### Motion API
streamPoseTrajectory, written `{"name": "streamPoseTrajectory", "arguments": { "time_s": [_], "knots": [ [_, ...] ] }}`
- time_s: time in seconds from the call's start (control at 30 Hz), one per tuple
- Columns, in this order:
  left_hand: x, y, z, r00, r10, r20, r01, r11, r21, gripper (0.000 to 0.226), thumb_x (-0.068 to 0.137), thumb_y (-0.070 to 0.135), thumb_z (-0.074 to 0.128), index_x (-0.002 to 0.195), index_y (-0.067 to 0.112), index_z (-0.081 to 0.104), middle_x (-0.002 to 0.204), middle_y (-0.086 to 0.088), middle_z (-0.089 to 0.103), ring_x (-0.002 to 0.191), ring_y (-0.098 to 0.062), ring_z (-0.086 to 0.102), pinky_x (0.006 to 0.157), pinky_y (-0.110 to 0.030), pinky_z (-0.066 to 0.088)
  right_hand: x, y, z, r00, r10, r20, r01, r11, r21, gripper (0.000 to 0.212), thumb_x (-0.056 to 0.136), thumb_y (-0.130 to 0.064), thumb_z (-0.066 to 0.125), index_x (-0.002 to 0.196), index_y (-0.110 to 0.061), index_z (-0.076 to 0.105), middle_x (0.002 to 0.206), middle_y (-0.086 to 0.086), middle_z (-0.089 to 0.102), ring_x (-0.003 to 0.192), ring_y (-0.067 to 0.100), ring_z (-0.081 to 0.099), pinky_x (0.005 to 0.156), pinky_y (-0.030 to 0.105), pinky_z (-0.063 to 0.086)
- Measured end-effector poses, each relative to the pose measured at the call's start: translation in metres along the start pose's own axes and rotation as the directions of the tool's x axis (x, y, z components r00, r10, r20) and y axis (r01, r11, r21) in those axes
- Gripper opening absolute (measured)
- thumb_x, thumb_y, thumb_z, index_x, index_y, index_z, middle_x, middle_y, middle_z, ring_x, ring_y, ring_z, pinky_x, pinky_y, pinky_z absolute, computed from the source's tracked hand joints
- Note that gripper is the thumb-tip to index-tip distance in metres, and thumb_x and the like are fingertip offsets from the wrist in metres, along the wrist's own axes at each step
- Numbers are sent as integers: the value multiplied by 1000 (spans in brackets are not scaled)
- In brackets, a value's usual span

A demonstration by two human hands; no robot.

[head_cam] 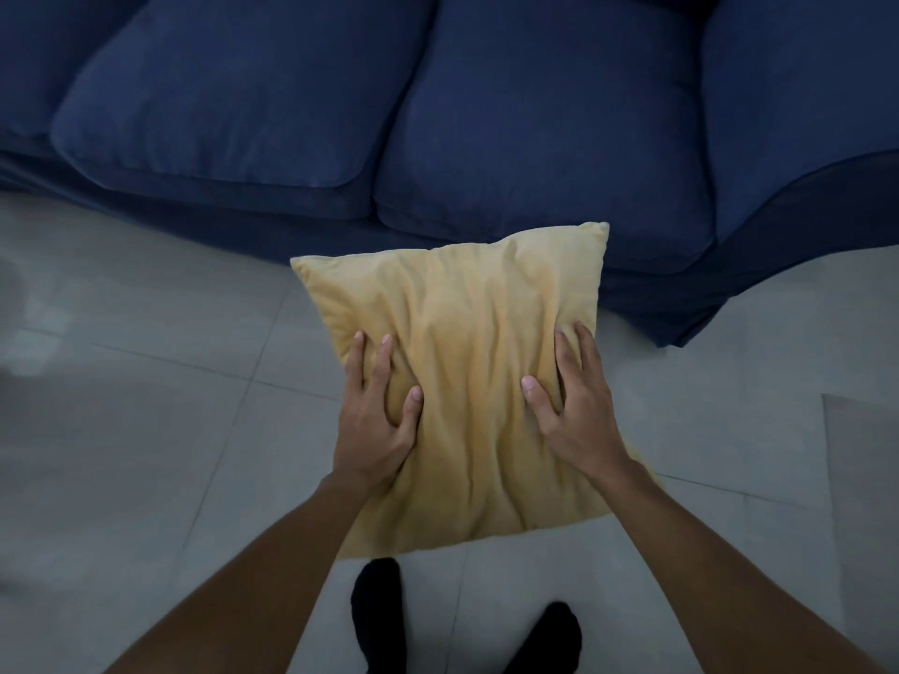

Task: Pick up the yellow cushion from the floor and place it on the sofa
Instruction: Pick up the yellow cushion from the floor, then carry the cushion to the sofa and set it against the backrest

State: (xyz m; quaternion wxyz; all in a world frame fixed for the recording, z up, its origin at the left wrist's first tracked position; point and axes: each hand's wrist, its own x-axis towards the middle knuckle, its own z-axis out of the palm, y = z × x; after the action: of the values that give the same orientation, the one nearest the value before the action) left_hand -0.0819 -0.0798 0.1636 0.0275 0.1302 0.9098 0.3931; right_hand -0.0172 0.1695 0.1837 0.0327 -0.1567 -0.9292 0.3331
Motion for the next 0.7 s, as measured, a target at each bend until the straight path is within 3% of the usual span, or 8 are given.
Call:
{"name": "streamPoseTrajectory", "arguments": {
  "time_s": [0.3, 0.4, 0.5, 0.7],
  "knots": [
    [70, 41, -52, 992, 121, -26, -122, 992, -44, 71, 95, 52, 45, 158, 28, 23, 168, -3, 8, 153, -18, 16, 114, -36, 30, 39, -54, -49, 990, -27, -138, 29, 1000, 9, 77, 94, -56, 41, 156, -14, 24, 166, 11, 12, 150, 25, 19, 113, 30, 20],
    [98, 58, -70, 986, 163, -43, -165, 986, -40, 71, 95, 53, 44, 158, 27, 23, 168, -3, 8, 151, -7, 12, 113, -24, 25, 60, -73, -67, 981, -47, -188, 50, 999, 10, 78, 94, -56, 42, 156, -12, 25, 166, 12, 13, 151, 24, 17, 115, 27, 16],
    [125, 74, -88, 977, 204, -61, -207, 977, -46, 71, 95, 54, 44, 158, 25, 25, 168, -5, 9, 149, -7, 12, 110, -5, 12, 80, -93, -84, 970, -59, -237, 62, 998, 5, 78, 94, -55, 42, 156, -12, 25, 166, 12, 13, 152, 25, 15, 116, 28, 14],
    [182, 103, -114, 953, 283, -109, -288, 957, -34, 71, 94, 53, 45, 157, 28, 24, 168, -4, 10, 149, -5, 10, 110, -8, 12, 124, -120, -114, 934, -89, -346, 92, 996, -7, 76, 94, -55, 42, 155, -12, 28, 165, 13, 15, 151, 25, 18, 113, 27, 17]
  ]
}}
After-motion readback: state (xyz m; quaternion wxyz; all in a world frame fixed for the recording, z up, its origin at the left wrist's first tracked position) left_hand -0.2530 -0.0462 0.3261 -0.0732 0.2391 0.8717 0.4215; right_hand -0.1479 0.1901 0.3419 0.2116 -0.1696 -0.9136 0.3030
